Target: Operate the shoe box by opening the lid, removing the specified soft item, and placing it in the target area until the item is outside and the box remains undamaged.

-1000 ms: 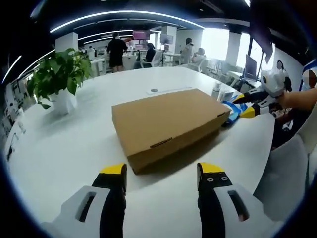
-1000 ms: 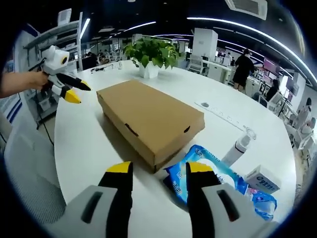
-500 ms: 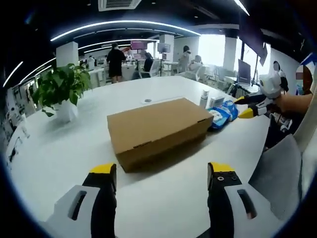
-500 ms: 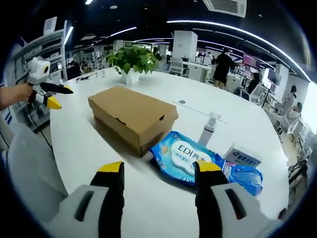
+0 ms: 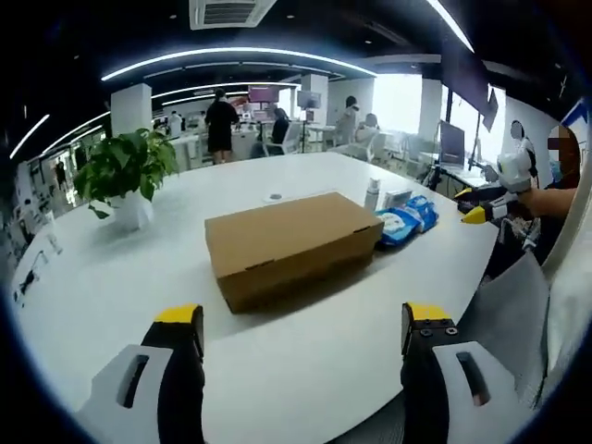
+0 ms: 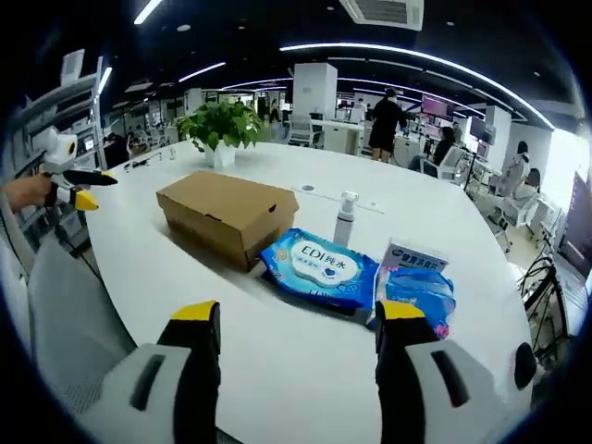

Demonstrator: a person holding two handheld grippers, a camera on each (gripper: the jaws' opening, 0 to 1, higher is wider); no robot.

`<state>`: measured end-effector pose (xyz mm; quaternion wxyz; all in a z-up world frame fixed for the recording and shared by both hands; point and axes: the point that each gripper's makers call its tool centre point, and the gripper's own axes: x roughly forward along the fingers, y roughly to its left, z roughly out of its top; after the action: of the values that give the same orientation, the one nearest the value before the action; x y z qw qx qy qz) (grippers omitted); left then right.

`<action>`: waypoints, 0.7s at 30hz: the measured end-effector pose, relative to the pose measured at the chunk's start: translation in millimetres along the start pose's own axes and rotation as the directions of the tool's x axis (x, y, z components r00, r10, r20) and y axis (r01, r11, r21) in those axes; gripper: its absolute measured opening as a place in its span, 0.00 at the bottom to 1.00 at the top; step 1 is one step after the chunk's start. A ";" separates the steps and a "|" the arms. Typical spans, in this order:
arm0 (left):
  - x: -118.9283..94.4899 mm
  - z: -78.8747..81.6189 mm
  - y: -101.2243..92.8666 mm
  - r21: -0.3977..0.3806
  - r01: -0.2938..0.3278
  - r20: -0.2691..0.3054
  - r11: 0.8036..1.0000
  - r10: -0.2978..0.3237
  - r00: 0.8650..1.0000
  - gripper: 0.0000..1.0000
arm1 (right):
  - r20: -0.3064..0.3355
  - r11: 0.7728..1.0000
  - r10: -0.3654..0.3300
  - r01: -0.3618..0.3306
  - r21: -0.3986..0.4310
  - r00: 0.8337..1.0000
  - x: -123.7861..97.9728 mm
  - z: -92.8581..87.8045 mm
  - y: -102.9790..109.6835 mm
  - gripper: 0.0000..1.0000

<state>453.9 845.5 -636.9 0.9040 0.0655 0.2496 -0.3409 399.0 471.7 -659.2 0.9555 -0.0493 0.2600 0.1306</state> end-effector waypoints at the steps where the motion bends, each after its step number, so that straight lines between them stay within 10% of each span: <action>1: -2.3 0.3 -0.6 -0.002 0.000 0.005 1.000 0.000 1.000 0.93 | 0.002 1.000 -0.001 0.001 -0.001 1.000 -2.5 -0.8 0.5 0.67; 21: -25.2 4.8 -25.8 -0.006 0.008 0.050 1.000 -0.008 0.999 1.00 | 0.029 0.999 -0.035 0.035 0.011 0.999 -52.9 -11.5 5.6 0.89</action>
<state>422.9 839.3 -618.9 0.9089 0.0530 0.2281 -0.3452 347.9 463.4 -642.3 0.9616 -0.0469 0.2456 0.1134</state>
